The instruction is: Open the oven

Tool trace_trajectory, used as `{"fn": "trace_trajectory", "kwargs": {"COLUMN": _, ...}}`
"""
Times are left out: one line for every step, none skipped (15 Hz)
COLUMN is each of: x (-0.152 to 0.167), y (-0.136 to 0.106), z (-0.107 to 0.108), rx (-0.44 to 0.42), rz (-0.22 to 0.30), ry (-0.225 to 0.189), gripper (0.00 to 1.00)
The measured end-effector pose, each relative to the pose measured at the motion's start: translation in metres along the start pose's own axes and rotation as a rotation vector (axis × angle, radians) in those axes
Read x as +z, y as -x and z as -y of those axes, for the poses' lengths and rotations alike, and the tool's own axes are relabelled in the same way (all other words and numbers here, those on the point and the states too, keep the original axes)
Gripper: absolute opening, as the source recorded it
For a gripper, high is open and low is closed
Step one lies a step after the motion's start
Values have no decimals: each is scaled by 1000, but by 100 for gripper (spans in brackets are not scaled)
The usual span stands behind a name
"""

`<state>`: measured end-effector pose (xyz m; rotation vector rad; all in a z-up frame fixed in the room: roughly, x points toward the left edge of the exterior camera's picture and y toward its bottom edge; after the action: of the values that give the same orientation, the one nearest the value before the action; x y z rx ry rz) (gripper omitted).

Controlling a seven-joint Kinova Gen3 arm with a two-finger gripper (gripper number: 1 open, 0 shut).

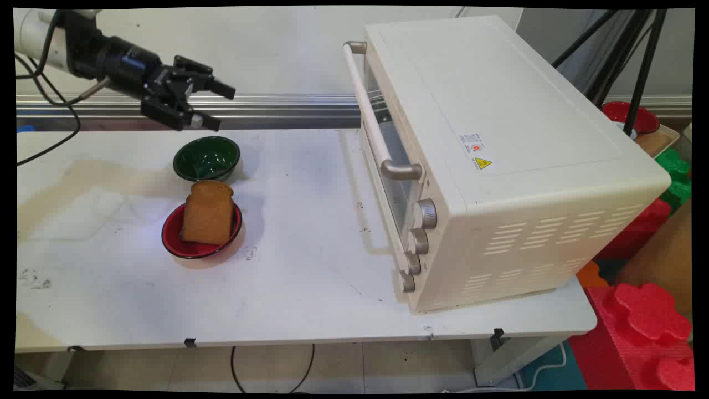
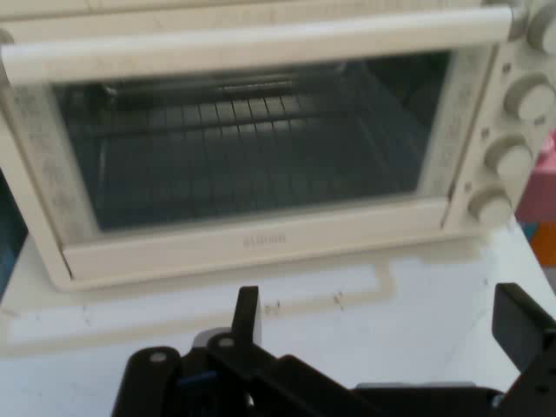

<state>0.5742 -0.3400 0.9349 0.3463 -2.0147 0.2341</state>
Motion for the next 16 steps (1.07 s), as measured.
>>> {"fn": "trace_trajectory", "kwargs": {"x": 3, "y": -5, "z": 1, "rx": -2, "rz": -15, "ry": -2, "gripper": 100}}
{"fn": "trace_trajectory", "kwargs": {"x": 8, "y": -12, "z": 3, "rx": -3, "rz": -33, "ry": -6, "gripper": 100}}
{"fn": "trace_trajectory", "kwargs": {"x": 12, "y": -17, "z": 4, "rx": -3, "rz": -45, "ry": -9, "gripper": 100}}
{"fn": "trace_trajectory", "kwargs": {"x": 19, "y": -23, "z": 6, "rx": -2, "rz": -60, "ry": -11, "gripper": 100}}
{"fn": "trace_trajectory", "kwargs": {"x": 25, "y": -29, "z": 7, "rx": 0, "rz": -73, "ry": -14, "gripper": 100}}
{"fn": "trace_trajectory", "kwargs": {"x": 31, "y": -34, "z": 8, "rx": 1, "rz": -84, "ry": -16, "gripper": 100}}
{"fn": "trace_trajectory", "kwargs": {"x": 35, "y": -37, "z": 9, "rx": 2, "rz": -90, "ry": -18, "gripper": 100}}
{"fn": "trace_trajectory", "kwargs": {"x": 42, "y": -42, "z": 10, "rx": 4, "rz": -99, "ry": -21, "gripper": 100}}
{"fn": "trace_trajectory", "kwargs": {"x": 47, "y": -45, "z": 11, "rx": 6, "rz": -105, "ry": -21, "gripper": 100}}
{"fn": "trace_trajectory", "kwargs": {"x": 55, "y": -49, "z": 12, "rx": 9, "rz": -112, "ry": -23, "gripper": 100}}
{"fn": "trace_trajectory", "kwargs": {"x": 64, "y": -54, "z": 14, "rx": 11, "rz": -119, "ry": -25, "gripper": 100}}
{"fn": "trace_trajectory", "kwargs": {"x": 69, "y": -57, "z": 14, "rx": 13, "rz": -123, "ry": -26, "gripper": 100}}
{"fn": "trace_trajectory", "kwargs": {"x": 77, "y": -61, "z": 16, "rx": 14, "rz": -128, "ry": -28, "gripper": 100}}
{"fn": "trace_trajectory", "kwargs": {"x": 87, "y": -66, "z": 17, "rx": 16, "rz": -134, "ry": -30, "gripper": 100}}
{"fn": "trace_trajectory", "kwargs": {"x": 95, "y": -70, "z": 18, "rx": 17, "rz": -139, "ry": -31, "gripper": 100}}
{"fn": "trace_trajectory", "kwargs": {"x": 100, "y": -72, "z": 19, "rx": 17, "rz": -141, "ry": -32, "gripper": 100}}
